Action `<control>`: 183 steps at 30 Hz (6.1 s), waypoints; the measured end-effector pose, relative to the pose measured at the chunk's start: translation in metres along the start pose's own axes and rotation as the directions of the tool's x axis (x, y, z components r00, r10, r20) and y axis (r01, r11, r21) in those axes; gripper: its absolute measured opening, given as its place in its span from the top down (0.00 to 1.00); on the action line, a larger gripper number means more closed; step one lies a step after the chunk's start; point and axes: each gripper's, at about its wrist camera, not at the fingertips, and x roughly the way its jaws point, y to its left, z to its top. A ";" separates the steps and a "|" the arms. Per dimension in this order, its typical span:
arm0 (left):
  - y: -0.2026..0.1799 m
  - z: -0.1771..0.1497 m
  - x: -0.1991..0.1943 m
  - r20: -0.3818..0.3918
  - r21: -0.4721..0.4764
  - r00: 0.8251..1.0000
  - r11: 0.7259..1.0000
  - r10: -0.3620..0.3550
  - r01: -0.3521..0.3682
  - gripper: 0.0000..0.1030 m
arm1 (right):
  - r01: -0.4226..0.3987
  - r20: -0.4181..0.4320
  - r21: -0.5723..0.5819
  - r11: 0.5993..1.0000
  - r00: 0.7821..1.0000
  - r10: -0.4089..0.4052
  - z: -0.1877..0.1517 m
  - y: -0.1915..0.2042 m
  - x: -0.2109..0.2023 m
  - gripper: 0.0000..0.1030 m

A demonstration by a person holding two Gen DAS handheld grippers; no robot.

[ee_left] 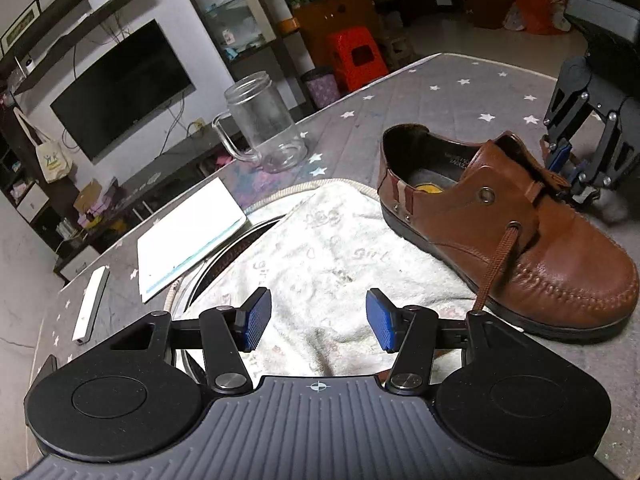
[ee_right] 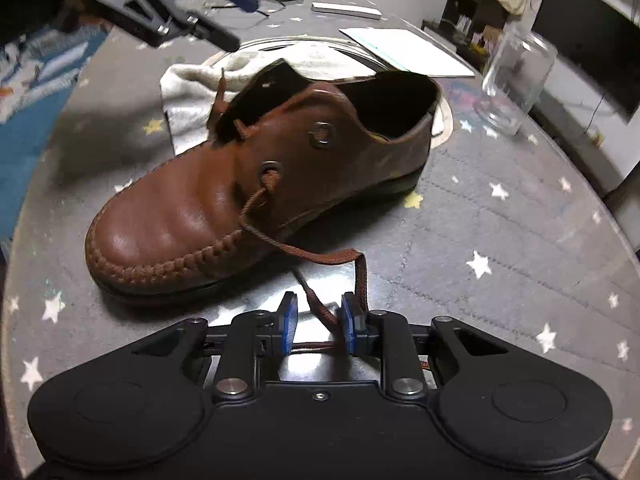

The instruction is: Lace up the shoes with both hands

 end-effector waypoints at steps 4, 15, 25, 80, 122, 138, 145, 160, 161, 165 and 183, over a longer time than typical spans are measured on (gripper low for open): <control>-0.005 0.004 -0.002 0.011 0.010 1.000 1.000 -0.018 0.018 0.48 | -0.004 0.005 0.066 0.998 1.000 0.004 -0.003 -0.007 -0.003 0.90; -0.032 0.035 -0.024 0.109 0.028 0.987 0.993 -0.117 0.114 0.47 | 0.175 0.025 -0.073 0.982 0.984 -0.174 -0.008 0.055 -0.029 0.99; -0.053 0.071 -0.013 0.098 -0.033 0.967 0.970 -0.235 0.239 0.47 | 0.281 0.073 -0.218 0.935 0.960 -0.271 -0.005 0.098 -0.070 0.99; 0.027 0.020 0.017 0.229 -0.311 0.844 0.785 -0.485 0.535 0.69 | 0.390 0.247 -0.630 0.671 0.921 -0.303 0.061 0.133 0.005 0.98; -0.027 0.015 0.008 0.148 0.137 0.914 0.923 -0.378 0.359 0.96 | 0.457 0.305 -0.597 0.659 0.889 -0.340 0.064 0.127 0.016 0.98; 0.025 0.005 -0.033 0.235 -0.116 0.972 0.992 -0.022 0.050 0.97 | 0.505 0.275 -0.453 0.735 0.863 -0.423 0.027 0.171 0.002 0.83; 0.046 -0.003 -0.030 0.190 -0.241 0.982 0.970 0.008 0.039 0.97 | 0.524 0.252 -0.361 0.771 0.851 -0.461 0.020 0.180 0.008 0.83; 0.044 -0.011 -0.028 0.157 -0.217 0.988 0.975 -0.004 0.038 0.97 | 0.577 0.221 -0.159 0.801 0.812 -0.540 0.015 0.150 0.001 0.83; 0.044 -0.012 -0.027 0.157 -0.219 0.988 0.975 -0.002 0.037 0.97 | 0.569 0.216 -0.157 0.807 0.817 -0.534 0.014 0.149 0.001 0.83; 0.044 -0.014 -0.028 0.162 -0.226 0.987 0.973 0.002 0.035 0.96 | 0.540 0.205 -0.151 0.828 0.837 -0.508 0.014 0.141 -0.001 0.93; 0.048 -0.034 0.007 0.019 -0.253 0.999 0.966 -0.050 0.053 0.90 | 0.609 0.147 -0.125 0.783 0.792 -0.592 0.005 0.122 0.011 0.95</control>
